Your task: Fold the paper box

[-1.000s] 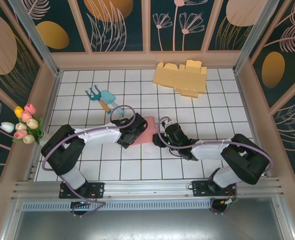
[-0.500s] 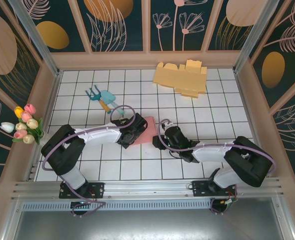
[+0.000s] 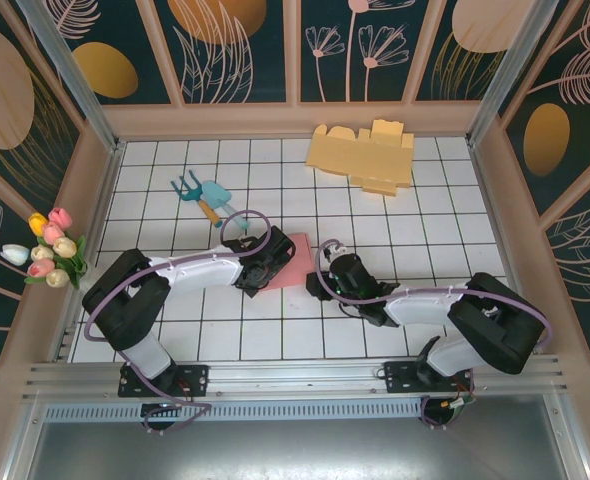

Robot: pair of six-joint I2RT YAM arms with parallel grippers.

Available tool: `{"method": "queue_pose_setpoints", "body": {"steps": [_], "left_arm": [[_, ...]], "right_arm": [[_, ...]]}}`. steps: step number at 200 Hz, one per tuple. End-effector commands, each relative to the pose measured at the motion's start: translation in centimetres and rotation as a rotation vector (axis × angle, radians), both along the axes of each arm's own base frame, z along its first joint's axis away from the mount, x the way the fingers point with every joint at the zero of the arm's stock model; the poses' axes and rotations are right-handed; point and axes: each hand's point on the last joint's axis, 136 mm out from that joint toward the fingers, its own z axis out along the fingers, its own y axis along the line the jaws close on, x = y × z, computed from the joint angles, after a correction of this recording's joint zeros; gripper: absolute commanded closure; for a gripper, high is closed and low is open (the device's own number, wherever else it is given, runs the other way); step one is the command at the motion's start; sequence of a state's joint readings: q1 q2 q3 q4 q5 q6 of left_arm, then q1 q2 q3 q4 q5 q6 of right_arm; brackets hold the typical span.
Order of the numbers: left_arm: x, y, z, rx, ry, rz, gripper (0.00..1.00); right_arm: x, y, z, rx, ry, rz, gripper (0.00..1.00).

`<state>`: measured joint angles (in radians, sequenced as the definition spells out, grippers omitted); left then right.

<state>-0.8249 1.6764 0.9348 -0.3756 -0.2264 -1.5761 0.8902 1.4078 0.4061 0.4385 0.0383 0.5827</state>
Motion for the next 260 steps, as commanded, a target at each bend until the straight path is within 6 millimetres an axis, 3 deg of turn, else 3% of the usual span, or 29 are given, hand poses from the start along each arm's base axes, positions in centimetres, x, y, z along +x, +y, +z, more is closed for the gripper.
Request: {"method": "queue_pose_setpoints", "body": {"steps": [1,203,260], "left_arm": [[-3.3,3.4,-4.4,0.152,0.154,0.005,0.08],[-3.4,4.9,-4.8,0.258,0.167,-0.015,0.07],[-3.4,5.7,-5.8,0.311,0.185,-0.026,0.07]], "right_arm": [[-0.7,-0.3,-1.2,-0.026,0.005,0.013,0.68],[-0.7,-1.7,-3.8,-0.077,-0.038,-0.003,0.7],[-0.5,-2.6,-4.2,-0.109,-0.084,-0.013,0.7]]}}
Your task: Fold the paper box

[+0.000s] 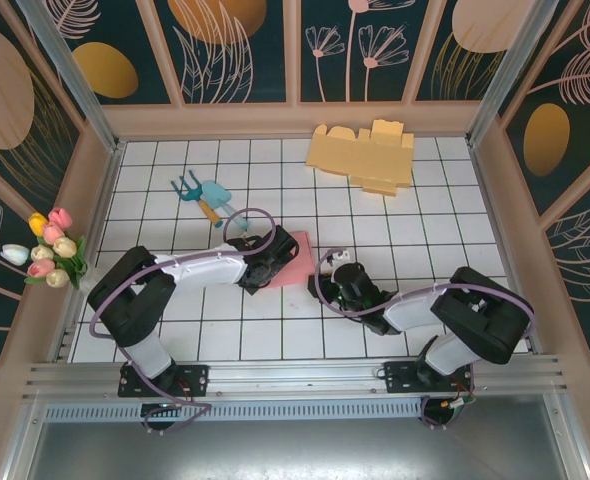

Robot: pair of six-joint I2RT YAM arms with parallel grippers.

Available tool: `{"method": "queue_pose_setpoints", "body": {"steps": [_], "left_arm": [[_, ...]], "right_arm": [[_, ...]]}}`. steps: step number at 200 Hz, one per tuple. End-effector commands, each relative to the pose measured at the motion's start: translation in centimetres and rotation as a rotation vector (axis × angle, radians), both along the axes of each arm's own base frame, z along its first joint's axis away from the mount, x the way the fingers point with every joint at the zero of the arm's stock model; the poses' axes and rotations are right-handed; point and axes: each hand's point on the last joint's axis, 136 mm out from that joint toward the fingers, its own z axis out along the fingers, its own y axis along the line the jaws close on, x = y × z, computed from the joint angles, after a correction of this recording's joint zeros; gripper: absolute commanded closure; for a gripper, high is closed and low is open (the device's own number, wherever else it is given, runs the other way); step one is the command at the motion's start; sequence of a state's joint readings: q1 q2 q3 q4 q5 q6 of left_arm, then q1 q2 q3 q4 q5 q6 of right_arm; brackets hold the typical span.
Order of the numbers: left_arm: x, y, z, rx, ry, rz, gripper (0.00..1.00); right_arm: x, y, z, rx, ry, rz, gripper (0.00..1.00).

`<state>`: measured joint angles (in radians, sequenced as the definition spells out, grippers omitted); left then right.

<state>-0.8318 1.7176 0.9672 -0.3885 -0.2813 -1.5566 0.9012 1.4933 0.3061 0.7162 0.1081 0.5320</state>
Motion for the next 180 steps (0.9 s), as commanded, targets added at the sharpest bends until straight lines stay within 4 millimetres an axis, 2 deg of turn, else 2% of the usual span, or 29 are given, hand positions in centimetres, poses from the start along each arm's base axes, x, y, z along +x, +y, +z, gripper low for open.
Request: {"method": "queue_pose_setpoints", "body": {"steps": [1,52,112,180], "left_arm": [[-4.2,5.6,-5.5,0.255,0.21,-0.012,0.07],[-4.2,6.9,-5.7,0.345,0.212,-0.028,0.06],[-4.0,6.9,-5.2,0.364,0.213,-0.062,0.06],[-3.9,6.8,-5.5,0.367,0.214,-0.05,0.06]], "right_arm": [[-1.1,-2.1,-3.3,-0.128,0.036,-0.001,0.7],[-1.0,-2.4,-3.4,-0.138,0.012,-0.003,0.7],[-0.7,-2.0,-2.8,-0.123,0.002,-0.005,0.7],[-1.5,-2.1,1.8,0.025,-0.003,-0.025,0.66]]}}
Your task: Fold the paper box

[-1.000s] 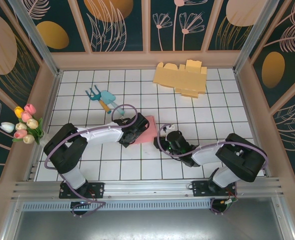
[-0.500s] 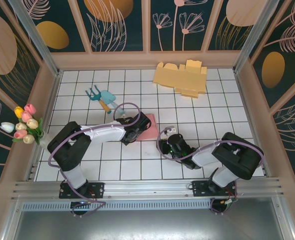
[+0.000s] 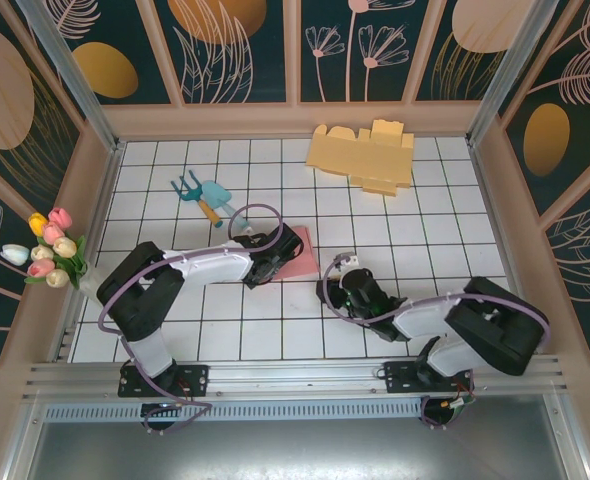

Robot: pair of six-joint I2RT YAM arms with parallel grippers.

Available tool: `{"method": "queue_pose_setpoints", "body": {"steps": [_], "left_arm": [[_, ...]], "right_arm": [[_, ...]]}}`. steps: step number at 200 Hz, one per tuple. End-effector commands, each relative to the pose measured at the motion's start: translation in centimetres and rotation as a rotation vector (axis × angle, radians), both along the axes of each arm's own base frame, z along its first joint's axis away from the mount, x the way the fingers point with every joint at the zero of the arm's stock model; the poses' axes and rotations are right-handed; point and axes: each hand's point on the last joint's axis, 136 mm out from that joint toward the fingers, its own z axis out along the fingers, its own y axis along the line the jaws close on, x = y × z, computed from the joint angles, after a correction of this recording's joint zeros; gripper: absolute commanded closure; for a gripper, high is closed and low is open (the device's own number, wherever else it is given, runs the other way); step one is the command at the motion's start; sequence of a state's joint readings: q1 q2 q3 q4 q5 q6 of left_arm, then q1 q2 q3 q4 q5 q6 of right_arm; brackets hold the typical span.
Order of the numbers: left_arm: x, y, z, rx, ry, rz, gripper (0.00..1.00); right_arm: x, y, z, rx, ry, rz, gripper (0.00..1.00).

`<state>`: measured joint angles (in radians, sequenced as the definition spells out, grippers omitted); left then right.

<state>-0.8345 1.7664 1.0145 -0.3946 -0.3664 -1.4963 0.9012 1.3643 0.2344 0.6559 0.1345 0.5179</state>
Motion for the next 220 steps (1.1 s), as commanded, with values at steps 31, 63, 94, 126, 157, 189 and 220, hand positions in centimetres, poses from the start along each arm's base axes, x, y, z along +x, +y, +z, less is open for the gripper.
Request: {"method": "queue_pose_setpoints", "body": {"steps": [31,63,94,126,157,189,220], "left_arm": [[-5.3,6.6,-5.5,0.281,0.263,0.004,0.06],[-5.3,6.3,-5.6,0.265,0.267,0.002,0.06],[-5.4,6.1,-5.8,0.263,0.274,-0.003,0.06],[-5.5,5.6,-5.9,0.242,0.29,-0.017,0.06],[-5.1,4.8,-5.3,0.217,0.284,-0.016,0.06],[-4.9,3.9,-5.0,0.178,0.29,-0.022,0.06],[-5.0,3.1,-4.9,0.139,0.298,-0.028,0.06]], "right_arm": [[0.0,-0.4,3.4,0.044,-0.024,-0.028,0.56],[1.5,-0.3,4.0,-0.007,-0.032,-0.047,0.51],[2.8,0.5,3.7,0.003,-0.006,-0.025,0.49],[3.5,1.8,2.6,0.032,0.044,0.004,0.49],[2.8,3.2,1.7,0.087,0.091,0.059,0.51],[2.4,3.9,1.3,0.104,0.106,0.087,0.56],[2.4,3.9,1.4,0.104,0.1,0.089,0.58]]}}
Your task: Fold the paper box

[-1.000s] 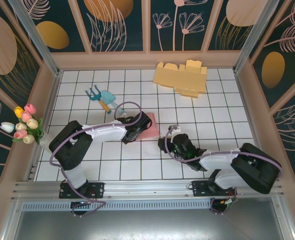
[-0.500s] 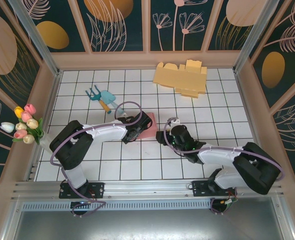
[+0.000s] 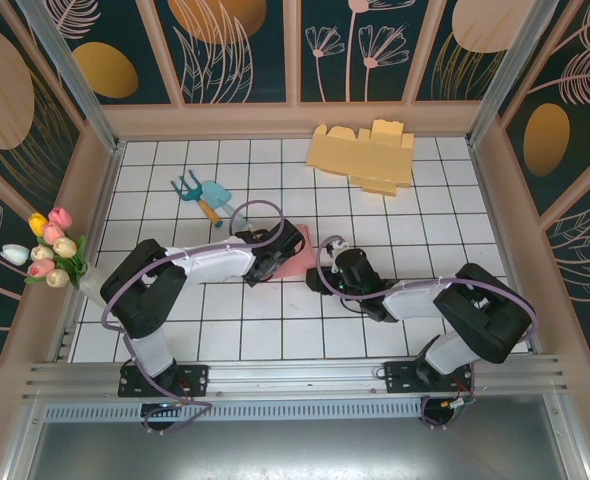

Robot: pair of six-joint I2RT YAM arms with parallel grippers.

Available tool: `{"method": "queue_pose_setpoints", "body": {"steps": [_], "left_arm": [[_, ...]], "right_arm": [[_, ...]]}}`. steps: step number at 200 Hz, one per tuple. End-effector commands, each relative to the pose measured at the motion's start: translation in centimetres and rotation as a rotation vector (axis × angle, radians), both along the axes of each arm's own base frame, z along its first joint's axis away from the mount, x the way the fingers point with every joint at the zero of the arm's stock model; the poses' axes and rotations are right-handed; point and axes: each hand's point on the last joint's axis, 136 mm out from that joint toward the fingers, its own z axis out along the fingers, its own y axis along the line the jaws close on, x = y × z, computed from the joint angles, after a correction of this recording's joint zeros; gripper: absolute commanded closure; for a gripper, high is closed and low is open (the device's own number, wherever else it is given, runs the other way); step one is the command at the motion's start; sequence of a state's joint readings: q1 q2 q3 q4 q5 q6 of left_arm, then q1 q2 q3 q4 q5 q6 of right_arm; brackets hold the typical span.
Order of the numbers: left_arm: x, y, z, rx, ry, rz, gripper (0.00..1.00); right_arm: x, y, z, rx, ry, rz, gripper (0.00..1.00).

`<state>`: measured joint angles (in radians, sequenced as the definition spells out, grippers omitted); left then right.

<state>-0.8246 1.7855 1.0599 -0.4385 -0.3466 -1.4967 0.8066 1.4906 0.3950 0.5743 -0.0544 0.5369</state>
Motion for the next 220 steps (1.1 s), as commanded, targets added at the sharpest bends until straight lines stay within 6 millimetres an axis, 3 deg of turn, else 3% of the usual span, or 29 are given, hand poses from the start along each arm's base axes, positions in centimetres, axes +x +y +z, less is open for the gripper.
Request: {"method": "queue_pose_setpoints", "body": {"steps": [1,69,135,220], "left_arm": [[-5.3,3.4,-5.1,0.137,0.274,-0.033,0.06],[-5.1,2.8,-4.4,0.107,0.268,-0.037,0.06],[-5.2,1.7,-4.2,0.052,0.286,-0.037,0.06],[-5.2,0.7,-2.9,-0.004,0.284,-0.042,0.06]], "right_arm": [[0.2,1.4,1.4,0.062,-0.019,0.031,0.58],[0.9,0.7,1.4,-0.023,-0.046,0.008,0.53],[0.1,2.0,2.4,0.045,-0.03,0.065,0.59],[0.0,2.4,3.2,0.062,-0.037,0.076,0.59]]}}
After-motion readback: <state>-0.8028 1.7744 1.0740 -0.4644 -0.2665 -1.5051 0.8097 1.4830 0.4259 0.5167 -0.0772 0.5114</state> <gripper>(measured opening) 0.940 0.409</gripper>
